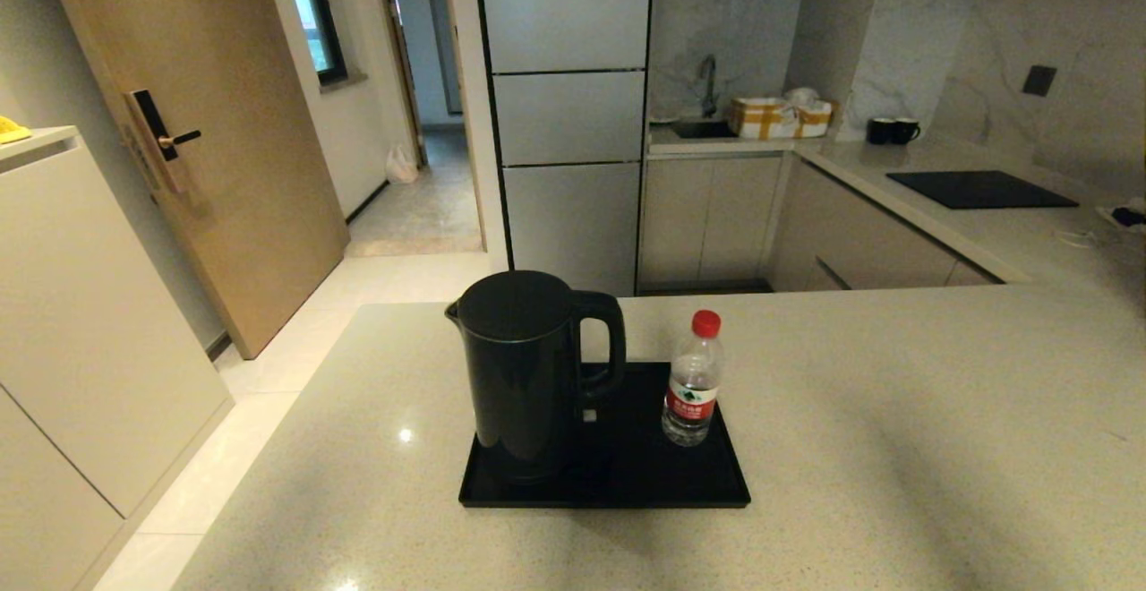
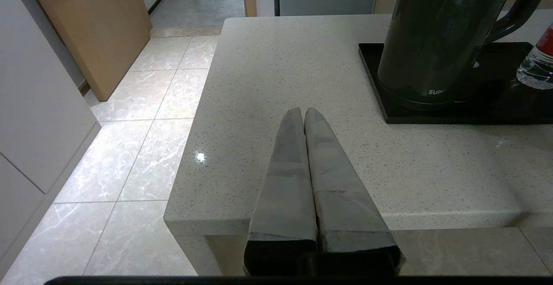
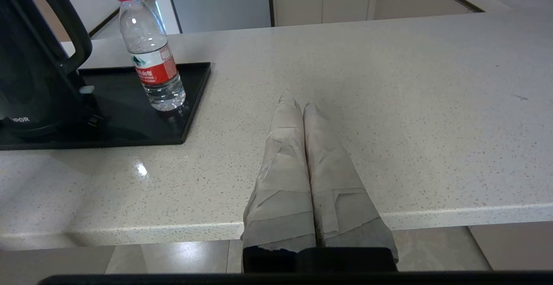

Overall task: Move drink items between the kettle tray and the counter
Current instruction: Pick up the bottled water

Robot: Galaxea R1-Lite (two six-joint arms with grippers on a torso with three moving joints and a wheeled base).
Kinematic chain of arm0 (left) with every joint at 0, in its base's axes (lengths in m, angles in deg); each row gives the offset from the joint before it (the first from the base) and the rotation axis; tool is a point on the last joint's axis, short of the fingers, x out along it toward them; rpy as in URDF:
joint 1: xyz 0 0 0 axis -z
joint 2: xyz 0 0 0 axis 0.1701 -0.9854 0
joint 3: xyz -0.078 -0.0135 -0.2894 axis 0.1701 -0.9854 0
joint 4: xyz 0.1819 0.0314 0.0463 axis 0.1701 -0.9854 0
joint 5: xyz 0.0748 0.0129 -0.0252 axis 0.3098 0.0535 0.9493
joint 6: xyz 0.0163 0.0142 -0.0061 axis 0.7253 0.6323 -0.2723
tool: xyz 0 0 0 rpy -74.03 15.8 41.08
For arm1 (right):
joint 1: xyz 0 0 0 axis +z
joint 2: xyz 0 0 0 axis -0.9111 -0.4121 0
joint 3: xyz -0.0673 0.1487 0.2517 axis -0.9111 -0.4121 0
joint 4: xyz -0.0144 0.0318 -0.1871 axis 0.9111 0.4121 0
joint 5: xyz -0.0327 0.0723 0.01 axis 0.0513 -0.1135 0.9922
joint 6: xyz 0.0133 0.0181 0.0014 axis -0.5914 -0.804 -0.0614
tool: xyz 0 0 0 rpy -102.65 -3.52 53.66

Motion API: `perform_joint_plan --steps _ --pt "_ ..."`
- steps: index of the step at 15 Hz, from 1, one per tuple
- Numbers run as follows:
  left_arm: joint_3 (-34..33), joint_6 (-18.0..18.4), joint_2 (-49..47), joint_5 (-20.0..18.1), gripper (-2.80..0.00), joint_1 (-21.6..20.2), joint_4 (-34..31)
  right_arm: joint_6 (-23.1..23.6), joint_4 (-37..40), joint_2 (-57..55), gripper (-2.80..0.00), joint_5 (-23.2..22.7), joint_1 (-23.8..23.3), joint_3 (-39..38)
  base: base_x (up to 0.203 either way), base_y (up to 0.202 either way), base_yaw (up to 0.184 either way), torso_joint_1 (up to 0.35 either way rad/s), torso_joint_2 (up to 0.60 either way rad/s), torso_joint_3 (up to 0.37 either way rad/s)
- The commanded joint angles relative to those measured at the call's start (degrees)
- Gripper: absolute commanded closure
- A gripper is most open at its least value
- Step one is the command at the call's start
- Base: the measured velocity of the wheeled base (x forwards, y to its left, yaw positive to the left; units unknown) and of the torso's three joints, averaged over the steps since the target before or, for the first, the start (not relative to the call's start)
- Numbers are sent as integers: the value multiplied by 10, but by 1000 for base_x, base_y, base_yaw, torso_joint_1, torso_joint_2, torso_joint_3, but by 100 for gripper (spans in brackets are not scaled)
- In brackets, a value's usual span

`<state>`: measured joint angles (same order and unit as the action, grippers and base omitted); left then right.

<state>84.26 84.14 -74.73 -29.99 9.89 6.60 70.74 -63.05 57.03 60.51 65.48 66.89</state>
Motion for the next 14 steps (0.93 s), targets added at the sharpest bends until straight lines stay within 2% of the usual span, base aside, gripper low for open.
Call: perform_joint_plan --steps 1,14 --pt "0 0 0 -1 0 0 0 0 0 -1 0 0 0 0 0 0 0 0 0 0" --pt "1 0 0 0 0 0 0 -3 0 -2 0 0 0 0 0 0 0 0 0 0"
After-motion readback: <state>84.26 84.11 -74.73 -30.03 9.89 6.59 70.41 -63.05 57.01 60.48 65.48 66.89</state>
